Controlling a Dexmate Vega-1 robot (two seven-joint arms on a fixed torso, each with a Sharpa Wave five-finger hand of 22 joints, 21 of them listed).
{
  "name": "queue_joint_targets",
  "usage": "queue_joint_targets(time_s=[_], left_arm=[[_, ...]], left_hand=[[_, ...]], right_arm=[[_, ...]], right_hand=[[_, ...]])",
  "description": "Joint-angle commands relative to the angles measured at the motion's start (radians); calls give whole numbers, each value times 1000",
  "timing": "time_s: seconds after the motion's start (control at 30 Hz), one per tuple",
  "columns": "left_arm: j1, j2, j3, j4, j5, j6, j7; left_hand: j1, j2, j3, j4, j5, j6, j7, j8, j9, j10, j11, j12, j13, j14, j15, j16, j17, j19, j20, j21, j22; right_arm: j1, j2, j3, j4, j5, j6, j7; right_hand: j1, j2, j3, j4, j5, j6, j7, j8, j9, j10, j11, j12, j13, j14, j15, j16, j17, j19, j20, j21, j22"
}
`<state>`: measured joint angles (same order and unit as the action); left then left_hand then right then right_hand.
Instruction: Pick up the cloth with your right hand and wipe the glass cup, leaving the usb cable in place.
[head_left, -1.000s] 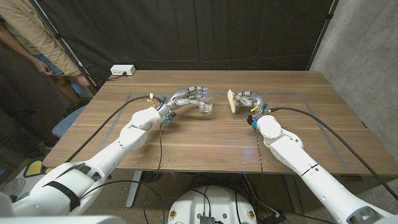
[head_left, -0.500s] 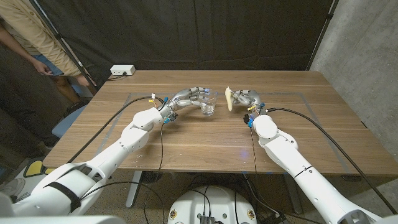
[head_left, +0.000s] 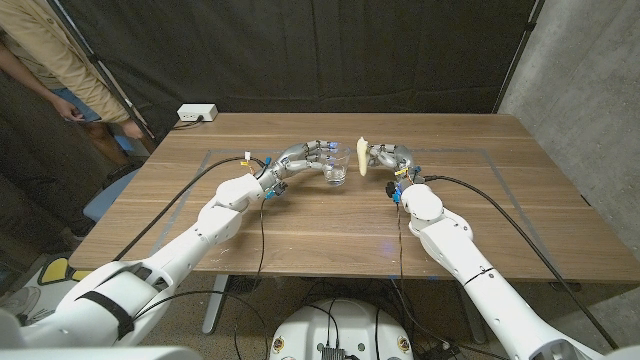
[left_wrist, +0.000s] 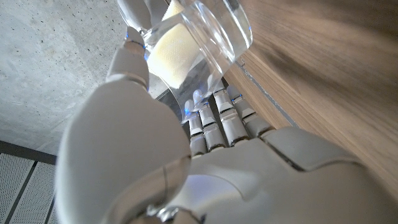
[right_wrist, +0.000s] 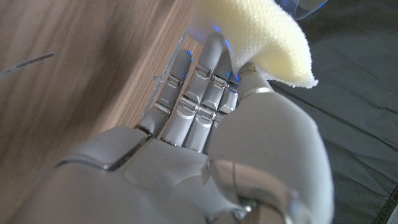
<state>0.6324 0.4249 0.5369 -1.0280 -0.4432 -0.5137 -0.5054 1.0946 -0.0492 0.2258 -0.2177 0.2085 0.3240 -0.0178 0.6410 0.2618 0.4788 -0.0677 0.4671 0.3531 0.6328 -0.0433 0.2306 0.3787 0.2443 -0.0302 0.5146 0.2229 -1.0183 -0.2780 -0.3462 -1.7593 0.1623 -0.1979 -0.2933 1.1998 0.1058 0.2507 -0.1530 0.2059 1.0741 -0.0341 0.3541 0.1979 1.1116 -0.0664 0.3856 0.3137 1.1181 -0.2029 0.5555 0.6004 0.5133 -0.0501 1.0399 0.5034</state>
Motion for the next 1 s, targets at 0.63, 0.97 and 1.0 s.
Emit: queue_joint_targets(time_s=[0.63,0.97,1.0], left_arm=[[-8,-5,17,-26,75,17,90],[20,6,11,-70,57,34,98],[21,6,10,-72,53,35,97]], left_hand=[[116,156,107,79,8,146,-96,260,-1,140,-110,10,84,40,-174,3,14,-13,8,18,3],[117,156,112,79,8,147,-97,268,-3,146,-109,11,87,44,-174,2,17,-15,6,24,3],[117,156,112,79,8,145,-97,268,-3,146,-107,11,87,44,-173,2,17,-16,7,25,3]], right_arm=[[-31,19,-75,-72,-181,-38,-223],[-66,129,12,-37,37,10,-147],[-70,149,22,-32,50,9,-149]], right_hand=[[19,-3,-15,6,4,38,-24,-4,16,19,1,1,14,14,-33,10,25,-12,-132,52,9],[20,-3,-19,8,5,41,-23,-5,18,22,0,-1,18,15,-33,9,33,-13,-135,72,11],[20,-3,-19,8,5,41,-22,-5,17,22,1,-2,18,15,-33,9,34,-14,-134,74,11]])
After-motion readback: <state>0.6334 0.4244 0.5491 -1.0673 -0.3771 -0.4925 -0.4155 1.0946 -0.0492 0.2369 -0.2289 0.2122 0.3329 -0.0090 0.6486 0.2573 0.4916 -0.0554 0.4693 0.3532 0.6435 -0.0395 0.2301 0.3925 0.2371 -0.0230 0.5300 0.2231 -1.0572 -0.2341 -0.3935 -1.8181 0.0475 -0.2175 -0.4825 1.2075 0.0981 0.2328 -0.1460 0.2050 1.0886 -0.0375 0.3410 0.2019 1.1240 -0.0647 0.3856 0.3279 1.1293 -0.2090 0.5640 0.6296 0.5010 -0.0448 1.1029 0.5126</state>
